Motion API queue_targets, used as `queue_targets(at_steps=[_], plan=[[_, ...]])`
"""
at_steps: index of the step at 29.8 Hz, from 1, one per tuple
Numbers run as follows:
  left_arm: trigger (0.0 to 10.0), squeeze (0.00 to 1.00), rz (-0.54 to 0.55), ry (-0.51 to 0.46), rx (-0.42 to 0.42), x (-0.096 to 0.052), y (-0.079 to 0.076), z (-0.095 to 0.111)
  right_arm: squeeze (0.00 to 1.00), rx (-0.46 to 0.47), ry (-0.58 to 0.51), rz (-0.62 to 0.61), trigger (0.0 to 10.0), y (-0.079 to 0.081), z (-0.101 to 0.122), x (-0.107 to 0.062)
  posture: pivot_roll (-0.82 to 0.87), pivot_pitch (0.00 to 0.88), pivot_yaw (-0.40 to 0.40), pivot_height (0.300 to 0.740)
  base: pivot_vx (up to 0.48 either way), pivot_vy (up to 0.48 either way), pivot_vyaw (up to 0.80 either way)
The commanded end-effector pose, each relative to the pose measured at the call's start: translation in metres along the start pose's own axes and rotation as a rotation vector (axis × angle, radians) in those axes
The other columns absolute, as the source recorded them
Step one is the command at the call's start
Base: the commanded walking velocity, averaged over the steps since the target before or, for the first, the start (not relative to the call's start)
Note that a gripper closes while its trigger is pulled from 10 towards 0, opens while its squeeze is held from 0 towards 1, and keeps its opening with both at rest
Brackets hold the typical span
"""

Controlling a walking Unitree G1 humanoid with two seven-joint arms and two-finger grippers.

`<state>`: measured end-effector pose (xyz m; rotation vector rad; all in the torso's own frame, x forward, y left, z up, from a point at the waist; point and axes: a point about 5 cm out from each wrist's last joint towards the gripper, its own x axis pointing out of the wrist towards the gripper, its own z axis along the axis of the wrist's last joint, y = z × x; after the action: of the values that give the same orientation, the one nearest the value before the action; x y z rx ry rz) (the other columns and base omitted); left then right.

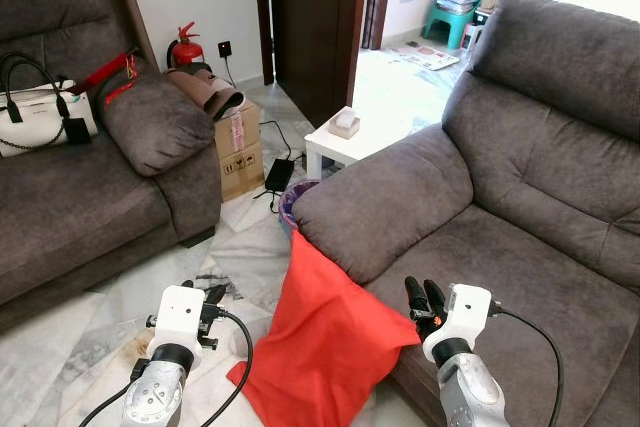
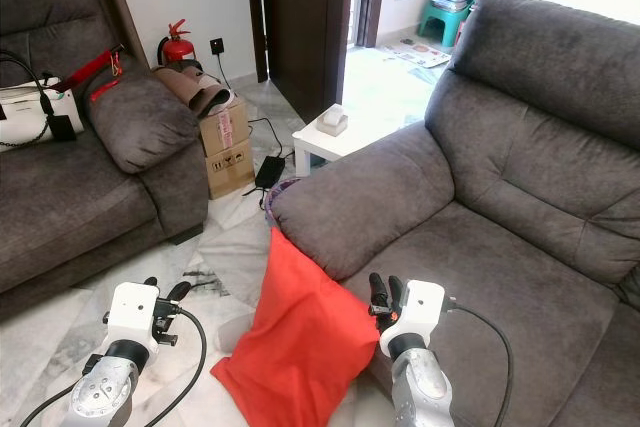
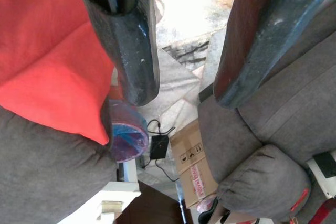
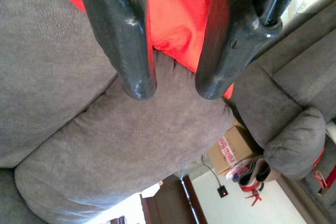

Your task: Move the pillow to the sofa from floor

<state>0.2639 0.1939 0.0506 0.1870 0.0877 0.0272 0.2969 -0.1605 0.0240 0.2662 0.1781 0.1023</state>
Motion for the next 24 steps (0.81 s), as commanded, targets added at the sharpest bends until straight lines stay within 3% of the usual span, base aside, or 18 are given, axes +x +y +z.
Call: queue_targets(at_steps=[1, 24], plan=[[10.0, 0.00, 0.002, 0.003, 0.003, -0.0011, 0.0005, 0.0008, 0.00, -0.006, 0.012, -0.004, 10.0, -0.0017, -0.0021, -0.0021, 0.09, 0.084, 0.001, 0.683, 0.000, 0.000, 0.00], [10.0, 0.00, 0.006, 0.003, 0.005, -0.0018, 0.0016, 0.0009, 0.00, -0.012, 0.024, 0.026, 10.0, 0.0035, -0.0044, -0.0015, 0.09, 0.090, -0.001, 0.668, 0.000, 0.000, 0.00]])
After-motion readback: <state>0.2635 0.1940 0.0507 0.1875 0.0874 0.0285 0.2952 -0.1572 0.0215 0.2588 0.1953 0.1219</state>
